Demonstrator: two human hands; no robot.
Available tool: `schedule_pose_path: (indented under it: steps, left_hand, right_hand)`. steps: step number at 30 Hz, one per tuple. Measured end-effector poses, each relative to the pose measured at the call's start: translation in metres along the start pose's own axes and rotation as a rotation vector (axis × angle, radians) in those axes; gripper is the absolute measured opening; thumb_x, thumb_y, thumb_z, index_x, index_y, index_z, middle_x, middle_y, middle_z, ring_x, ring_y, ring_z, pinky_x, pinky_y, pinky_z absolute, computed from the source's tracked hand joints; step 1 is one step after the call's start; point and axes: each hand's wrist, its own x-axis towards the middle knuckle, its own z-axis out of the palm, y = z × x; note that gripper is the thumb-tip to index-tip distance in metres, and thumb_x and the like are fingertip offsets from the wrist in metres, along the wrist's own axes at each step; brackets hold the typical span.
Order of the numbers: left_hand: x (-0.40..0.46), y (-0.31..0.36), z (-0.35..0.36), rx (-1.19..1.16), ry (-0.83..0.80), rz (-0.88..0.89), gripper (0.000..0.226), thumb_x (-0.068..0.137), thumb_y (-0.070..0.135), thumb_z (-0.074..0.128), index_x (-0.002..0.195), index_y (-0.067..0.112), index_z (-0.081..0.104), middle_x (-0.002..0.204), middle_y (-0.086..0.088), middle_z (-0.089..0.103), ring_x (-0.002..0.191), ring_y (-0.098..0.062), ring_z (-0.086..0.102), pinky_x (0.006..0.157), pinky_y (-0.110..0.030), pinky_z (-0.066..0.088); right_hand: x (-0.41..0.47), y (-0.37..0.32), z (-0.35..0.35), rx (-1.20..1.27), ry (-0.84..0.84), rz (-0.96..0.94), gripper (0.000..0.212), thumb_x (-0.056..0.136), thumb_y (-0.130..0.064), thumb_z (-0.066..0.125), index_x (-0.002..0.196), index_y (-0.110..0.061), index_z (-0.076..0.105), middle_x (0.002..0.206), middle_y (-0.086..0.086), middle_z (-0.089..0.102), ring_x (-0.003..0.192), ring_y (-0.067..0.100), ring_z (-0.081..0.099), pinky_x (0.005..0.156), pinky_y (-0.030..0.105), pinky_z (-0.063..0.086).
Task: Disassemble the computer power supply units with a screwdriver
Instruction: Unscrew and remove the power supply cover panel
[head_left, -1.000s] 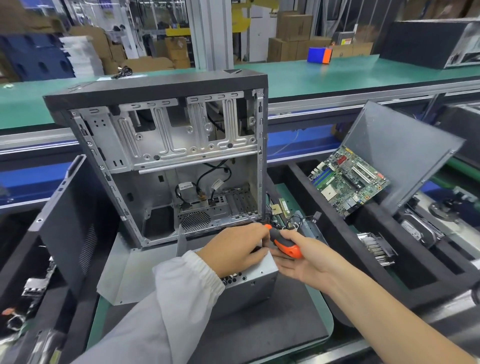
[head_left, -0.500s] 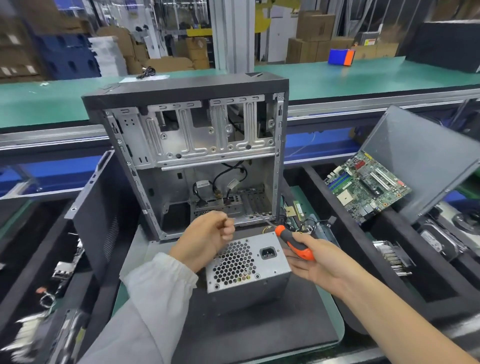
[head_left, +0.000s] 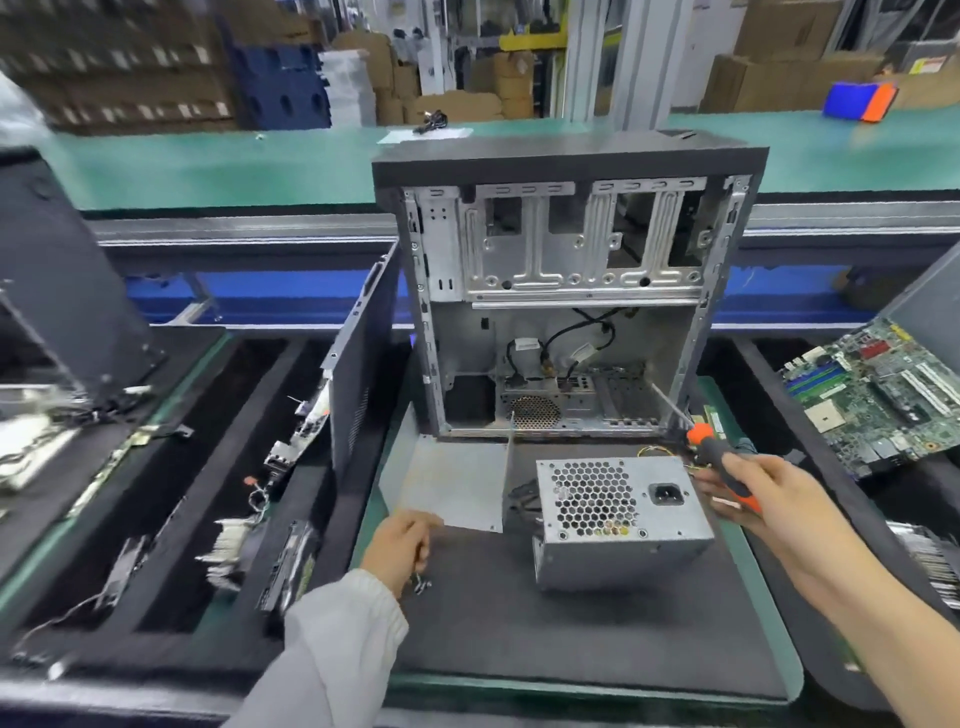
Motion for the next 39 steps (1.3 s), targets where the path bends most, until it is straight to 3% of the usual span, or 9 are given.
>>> schedule_pose_path:
  steps: [7,12,19,24,27,29,33,35,39]
  left_hand:
    - [-0.008,-0.019,-0.008,0.122,0.020,0.341,0.047,0.090,-0.023,0.029,0.090,0.009,0.064,0.080,-0.008,0.064,0.065,-0.009,0.056,0.066,-0.015,0.044]
    - [-0.011,-0.041,-0.013,0.295,-0.049,0.453,0.043,0.094,-0.017,0.039,0.098,0.013,0.069,0.101,0.002,0.070,0.099,-0.003,0.063,0.091,-0.008,0.041]
    - [-0.007,-0.052,-0.011,0.256,-0.076,0.486,0.046,0.097,-0.010,0.042,0.104,0.029,0.067,0.109,0.010,0.070,0.104,0.004,0.060,0.094,-0.009,0.041]
    - [-0.004,-0.044,-0.017,0.037,-0.077,0.366,0.032,0.102,0.000,0.039,0.109,0.016,0.066,0.110,0.004,0.072,0.110,-0.012,0.065,0.100,-0.025,0.045]
    - [-0.009,-0.033,-0.017,0.009,-0.055,0.372,0.026,0.103,0.007,0.041,0.111,0.015,0.064,0.113,0.002,0.070,0.110,-0.011,0.064,0.098,-0.019,0.045]
    - [-0.015,-0.019,-0.007,0.027,-0.029,0.398,0.025,0.103,0.010,0.043,0.107,0.020,0.065,0.108,0.005,0.070,0.104,-0.006,0.064,0.085,-0.010,0.047]
    - [-0.033,0.022,0.031,0.125,-0.102,0.425,0.021,0.101,0.020,0.049,0.093,0.023,0.068,0.097,0.005,0.070,0.090,-0.009,0.066,0.081,-0.017,0.048]
    - [-0.041,0.040,0.050,0.202,-0.190,0.382,0.024,0.097,0.039,0.053,0.085,0.025,0.068,0.089,0.005,0.070,0.087,-0.011,0.065,0.082,-0.024,0.050]
    - [-0.047,0.059,0.073,0.221,-0.300,0.176,0.052,0.077,0.066,0.063,0.096,0.019,0.060,0.097,0.000,0.069,0.092,-0.017,0.067,0.076,-0.029,0.054]
  right_hand:
    - [-0.007,0.000,0.014,0.000,0.060,-0.065,0.022,0.100,-0.016,0.047,0.109,0.001,0.058,0.096,0.014,0.069,0.082,0.016,0.065,0.068,0.018,0.055]
    - [-0.007,0.007,0.018,0.004,0.126,-0.080,0.015,0.099,-0.017,0.049,0.097,-0.007,0.061,0.096,0.009,0.070,0.085,0.015,0.067,0.069,0.015,0.057]
    - [-0.007,0.013,0.014,0.059,0.099,-0.067,0.009,0.095,-0.010,0.056,0.100,-0.012,0.062,0.102,0.013,0.070,0.094,0.024,0.066,0.090,0.035,0.053]
    - [-0.009,0.009,0.007,0.022,0.058,-0.025,0.029,0.081,0.007,0.064,0.099,-0.015,0.067,0.085,-0.005,0.067,0.072,0.012,0.064,0.061,0.017,0.057]
    - [-0.003,0.006,0.003,-0.088,0.066,-0.016,0.016,0.080,0.003,0.068,0.088,-0.011,0.067,0.072,-0.005,0.064,0.059,0.010,0.061,0.051,0.016,0.053]
    - [0.001,0.006,0.001,-0.192,0.025,-0.034,0.009,0.081,-0.004,0.071,0.087,-0.009,0.067,0.071,0.001,0.064,0.056,0.010,0.060,0.055,0.021,0.052]
    - [0.007,0.006,0.002,-0.427,-0.091,-0.063,0.028,0.074,-0.027,0.079,0.086,-0.008,0.062,0.067,0.004,0.059,0.064,0.010,0.054,0.060,0.022,0.039]
    - [0.012,0.005,0.002,-0.509,-0.141,-0.037,0.034,0.074,-0.034,0.080,0.092,-0.010,0.063,0.082,0.022,0.060,0.075,0.013,0.055,0.067,0.026,0.037]
    - [0.022,0.001,0.000,-0.575,-0.210,0.027,0.038,0.080,-0.041,0.074,0.111,-0.021,0.065,0.106,0.001,0.066,0.100,0.020,0.057,0.072,0.030,0.041]
